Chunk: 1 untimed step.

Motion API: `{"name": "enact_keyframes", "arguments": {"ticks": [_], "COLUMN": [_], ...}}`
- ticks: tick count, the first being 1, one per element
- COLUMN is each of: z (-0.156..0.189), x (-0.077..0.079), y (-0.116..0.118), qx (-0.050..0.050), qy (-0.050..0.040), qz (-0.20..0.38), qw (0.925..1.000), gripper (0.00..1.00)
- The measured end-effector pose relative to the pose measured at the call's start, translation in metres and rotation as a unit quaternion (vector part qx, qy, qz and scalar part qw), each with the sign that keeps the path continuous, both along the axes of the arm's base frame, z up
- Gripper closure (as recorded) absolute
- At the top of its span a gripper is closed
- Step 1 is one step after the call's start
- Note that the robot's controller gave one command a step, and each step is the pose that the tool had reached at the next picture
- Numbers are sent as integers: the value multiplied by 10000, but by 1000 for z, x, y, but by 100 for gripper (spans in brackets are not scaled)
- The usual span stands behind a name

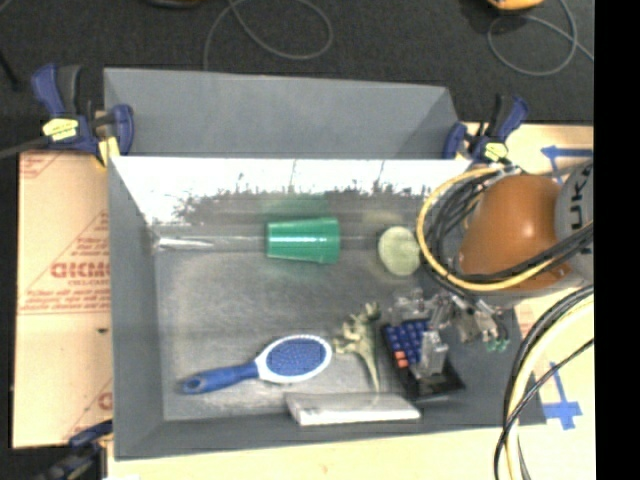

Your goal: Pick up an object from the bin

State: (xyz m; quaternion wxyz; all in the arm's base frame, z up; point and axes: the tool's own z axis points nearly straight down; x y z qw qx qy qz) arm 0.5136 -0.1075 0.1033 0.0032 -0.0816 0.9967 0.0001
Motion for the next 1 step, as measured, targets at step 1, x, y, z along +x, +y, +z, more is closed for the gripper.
{"name": "enact_keyframes", "arguments": {"ticks": [1], "z": [8], "x": [0], "y": [0], "qx": [-3], "qy": [7], "qz": [1], "qw": [10000], "gripper": [100]}}
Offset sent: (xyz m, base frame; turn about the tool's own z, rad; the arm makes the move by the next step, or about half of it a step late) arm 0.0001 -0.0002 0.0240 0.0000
